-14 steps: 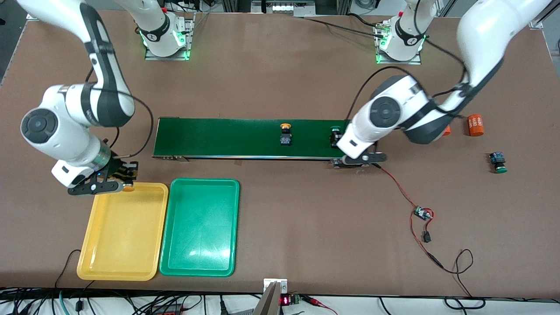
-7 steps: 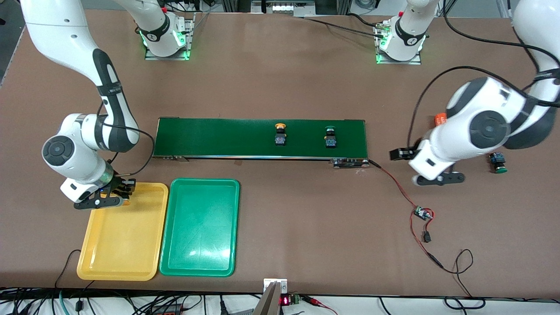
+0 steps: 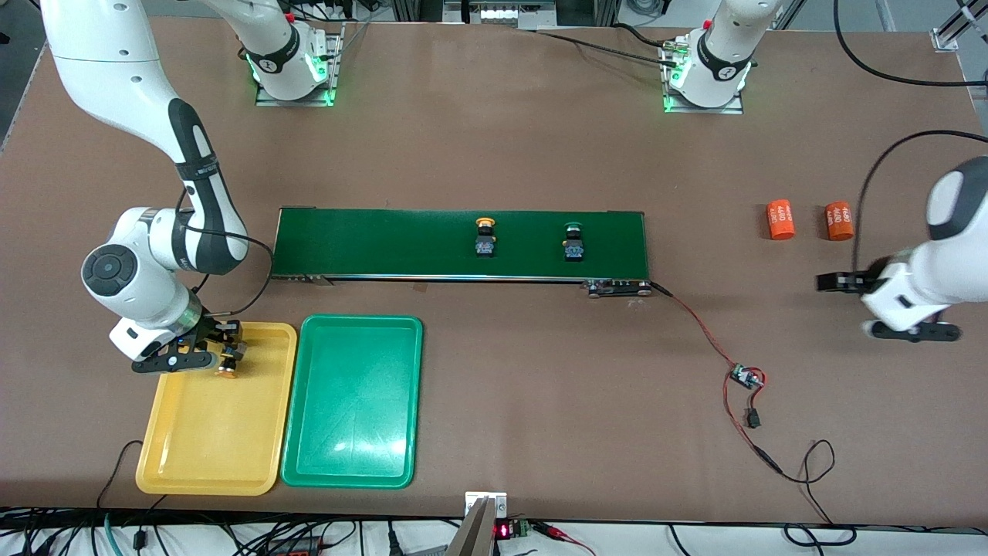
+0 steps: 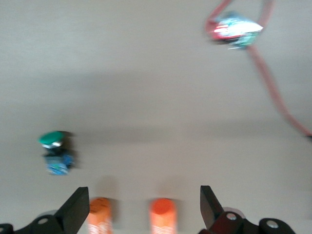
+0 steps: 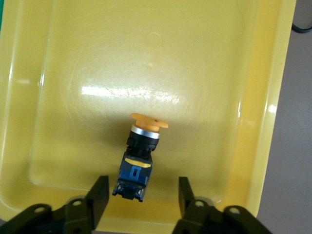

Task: Sort buttons by color to trays
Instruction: 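Release the yellow button in the yellow tray while the left gripper grasps a green button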

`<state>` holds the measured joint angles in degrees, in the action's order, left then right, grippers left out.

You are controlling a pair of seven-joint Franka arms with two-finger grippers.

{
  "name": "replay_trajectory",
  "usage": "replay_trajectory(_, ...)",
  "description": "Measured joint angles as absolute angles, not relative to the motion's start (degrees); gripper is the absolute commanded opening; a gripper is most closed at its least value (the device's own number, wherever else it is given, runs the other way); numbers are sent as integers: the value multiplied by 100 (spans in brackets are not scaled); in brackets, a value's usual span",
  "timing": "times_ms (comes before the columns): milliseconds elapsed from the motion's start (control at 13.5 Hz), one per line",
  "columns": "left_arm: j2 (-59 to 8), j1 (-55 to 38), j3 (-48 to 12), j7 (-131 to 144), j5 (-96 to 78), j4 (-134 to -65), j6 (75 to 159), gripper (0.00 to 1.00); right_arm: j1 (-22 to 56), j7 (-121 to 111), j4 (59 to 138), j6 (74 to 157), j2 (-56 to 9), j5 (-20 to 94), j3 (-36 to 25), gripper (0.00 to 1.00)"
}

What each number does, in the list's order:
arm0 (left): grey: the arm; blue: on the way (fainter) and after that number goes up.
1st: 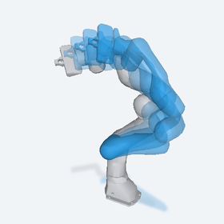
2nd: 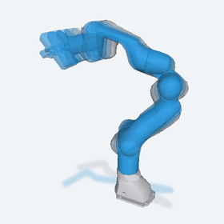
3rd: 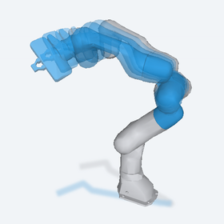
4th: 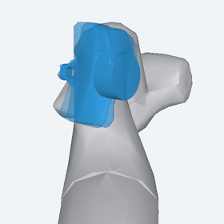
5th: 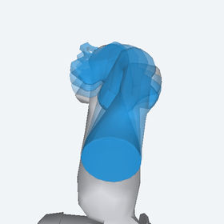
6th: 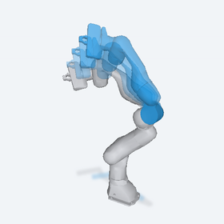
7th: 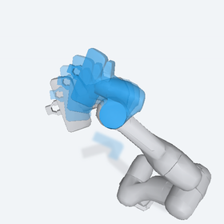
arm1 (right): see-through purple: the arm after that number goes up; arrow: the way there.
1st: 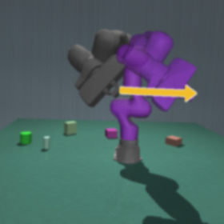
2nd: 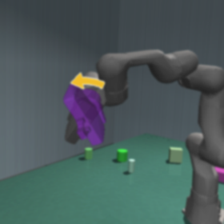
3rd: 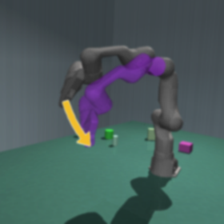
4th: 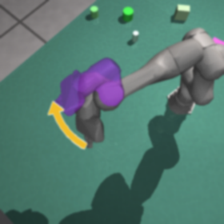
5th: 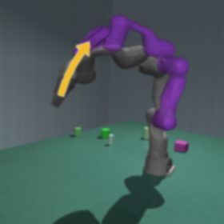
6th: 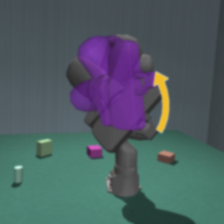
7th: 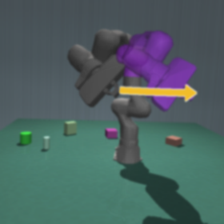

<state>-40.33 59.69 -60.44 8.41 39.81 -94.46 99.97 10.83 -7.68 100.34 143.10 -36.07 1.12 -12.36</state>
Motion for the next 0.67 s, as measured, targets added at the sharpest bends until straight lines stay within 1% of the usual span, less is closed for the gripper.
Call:
replay_trajectory(148, -4070, 6195, -5567, 239, 3986, -9495, 10472, 100, 1106, -765, 10023, 14311, -3599, 114, -1234, 100)
replay_trajectory(296, -4153, 6613, -5270, -181, 3987, -9798, 11290, 100, 1158, -758, 10058, 14230, -3468, 117, -1219, 100)
replay_trajectory(517, -4213, 7164, -5045, -335, 4017, -10460, 12313, 100, 1392, -505, 10304, 13637, -2936, 145, -1169, 100)
replay_trajectory(665, -4255, 7216, -4779, -468, 4081, -10644, 12733, 100, 1508, 120, 10579, 13156, -2442, 151, -919, 100)
